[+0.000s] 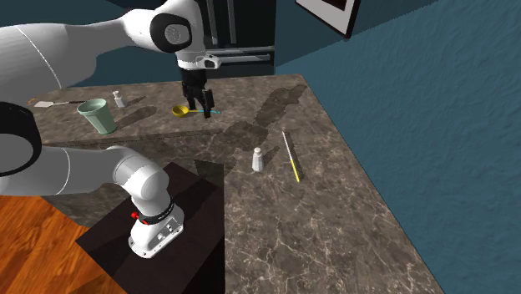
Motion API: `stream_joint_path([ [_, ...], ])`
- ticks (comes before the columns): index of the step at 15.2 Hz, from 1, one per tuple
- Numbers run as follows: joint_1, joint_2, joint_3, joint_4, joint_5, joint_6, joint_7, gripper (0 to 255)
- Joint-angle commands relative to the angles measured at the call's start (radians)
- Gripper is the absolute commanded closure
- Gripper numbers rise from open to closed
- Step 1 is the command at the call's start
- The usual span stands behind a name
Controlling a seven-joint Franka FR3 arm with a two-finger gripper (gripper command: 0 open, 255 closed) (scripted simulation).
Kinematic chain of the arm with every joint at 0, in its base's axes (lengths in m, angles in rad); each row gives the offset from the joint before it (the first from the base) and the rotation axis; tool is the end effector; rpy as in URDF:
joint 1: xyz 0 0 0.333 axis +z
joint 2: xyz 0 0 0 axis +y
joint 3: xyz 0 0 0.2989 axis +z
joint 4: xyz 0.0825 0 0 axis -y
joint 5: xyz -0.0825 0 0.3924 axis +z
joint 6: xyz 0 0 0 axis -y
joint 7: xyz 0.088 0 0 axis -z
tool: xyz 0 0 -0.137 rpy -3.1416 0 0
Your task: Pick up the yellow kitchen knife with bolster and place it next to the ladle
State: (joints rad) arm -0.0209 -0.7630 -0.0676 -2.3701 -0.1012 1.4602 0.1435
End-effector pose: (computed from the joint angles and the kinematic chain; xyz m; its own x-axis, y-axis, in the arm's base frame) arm 0.3130 -0.0457 0.5253 0.9668 -0.2150 -0.1380 -0.2062 -0.9756 0.0749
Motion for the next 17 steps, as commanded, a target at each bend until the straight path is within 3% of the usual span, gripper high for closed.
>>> stream_joint_path([
  [1,0.000,0.000,0.000,0.000,0.000,0.000,0.000,0],
  [9,0.000,0.010,-0.195,-0.132,-0.170,0.246,-0.319,0],
  [17,0.033,0.168,-0.419,-0.145,-0.278,0.538,-0.631,0],
])
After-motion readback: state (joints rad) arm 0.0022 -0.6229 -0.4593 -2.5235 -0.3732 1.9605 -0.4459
